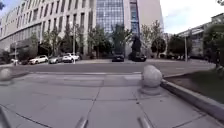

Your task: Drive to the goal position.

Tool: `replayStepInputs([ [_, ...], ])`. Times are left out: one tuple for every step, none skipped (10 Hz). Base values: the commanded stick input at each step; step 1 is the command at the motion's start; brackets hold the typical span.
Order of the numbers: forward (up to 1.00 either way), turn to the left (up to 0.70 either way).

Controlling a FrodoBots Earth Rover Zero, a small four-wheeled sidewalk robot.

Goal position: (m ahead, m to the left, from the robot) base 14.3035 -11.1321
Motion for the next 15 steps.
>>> replayStepInputs([
  [0.70, 0.14],
  [0.70, 0.14],
  [0.70, 0.14],
  [0.70, 0.14],
  [0.70, 0.10],
  [0.70, 0.07],
  [0.70, 0.03],
  [0.70, 0.00],
  [0.70, 0.00],
  [0.70, 0.00],
  [0.70, 0.00],
  [0.70, 0.00],
  [0.70, -0.11],
  [0.70, -0.14],
  [0.70, -0.14],
])
